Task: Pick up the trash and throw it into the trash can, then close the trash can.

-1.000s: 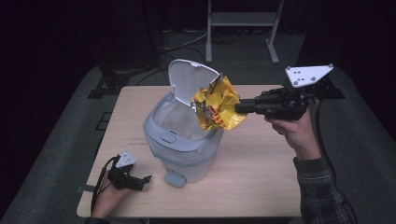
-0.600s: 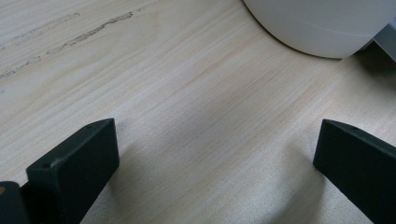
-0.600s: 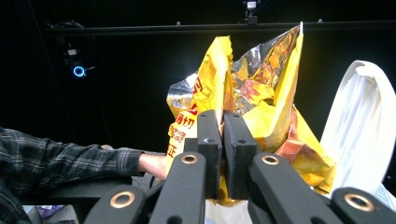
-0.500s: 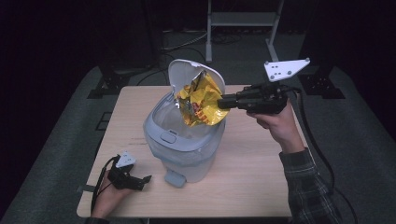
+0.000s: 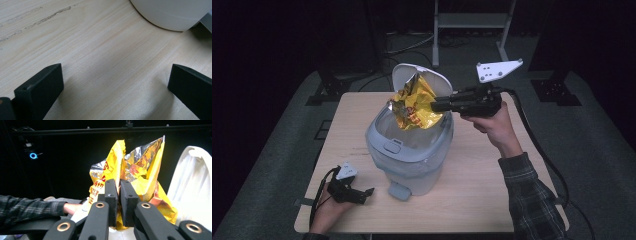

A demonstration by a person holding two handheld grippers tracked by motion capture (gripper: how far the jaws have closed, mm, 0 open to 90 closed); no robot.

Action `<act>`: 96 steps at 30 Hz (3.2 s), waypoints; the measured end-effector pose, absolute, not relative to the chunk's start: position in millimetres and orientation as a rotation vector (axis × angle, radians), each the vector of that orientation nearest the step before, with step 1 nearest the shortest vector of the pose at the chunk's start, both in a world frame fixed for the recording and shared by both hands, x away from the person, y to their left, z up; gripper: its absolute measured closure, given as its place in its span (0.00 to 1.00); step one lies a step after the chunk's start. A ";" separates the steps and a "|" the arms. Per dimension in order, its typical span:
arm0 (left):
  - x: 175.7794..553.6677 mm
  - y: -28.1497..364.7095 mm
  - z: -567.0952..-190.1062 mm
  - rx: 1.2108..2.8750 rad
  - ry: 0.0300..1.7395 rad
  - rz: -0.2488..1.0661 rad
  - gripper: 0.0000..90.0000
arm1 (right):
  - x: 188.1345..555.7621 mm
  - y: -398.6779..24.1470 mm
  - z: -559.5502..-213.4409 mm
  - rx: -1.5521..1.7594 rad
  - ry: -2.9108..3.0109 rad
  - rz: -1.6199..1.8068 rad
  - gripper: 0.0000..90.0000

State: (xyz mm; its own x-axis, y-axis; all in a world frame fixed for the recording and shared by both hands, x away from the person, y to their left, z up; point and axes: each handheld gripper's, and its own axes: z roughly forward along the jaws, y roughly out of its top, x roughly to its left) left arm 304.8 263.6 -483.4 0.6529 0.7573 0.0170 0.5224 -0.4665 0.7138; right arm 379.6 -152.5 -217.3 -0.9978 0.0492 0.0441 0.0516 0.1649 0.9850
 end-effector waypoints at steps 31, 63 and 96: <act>304.8 263.6 -483.4 2.176 0.988 0.437 0.00 | 371.8 -154.0 -223.9 -0.128 -2.498 -1.990 1.00; 306.3 263.6 -483.6 2.173 0.988 0.439 0.00 | 378.5 -216.5 -219.8 -0.334 -2.504 -2.104 1.00; 306.5 263.7 -483.4 2.176 0.988 0.435 0.00 | 411.2 -191.5 -216.5 -0.365 -2.477 -2.063 1.00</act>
State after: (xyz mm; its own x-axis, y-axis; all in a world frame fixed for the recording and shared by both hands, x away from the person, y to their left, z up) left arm 306.5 263.7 -483.4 0.6530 0.7572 0.0157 0.5232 -0.4660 0.7135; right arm 411.2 -191.5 -216.5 -0.9695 0.2363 0.0647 0.1064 0.1680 0.9800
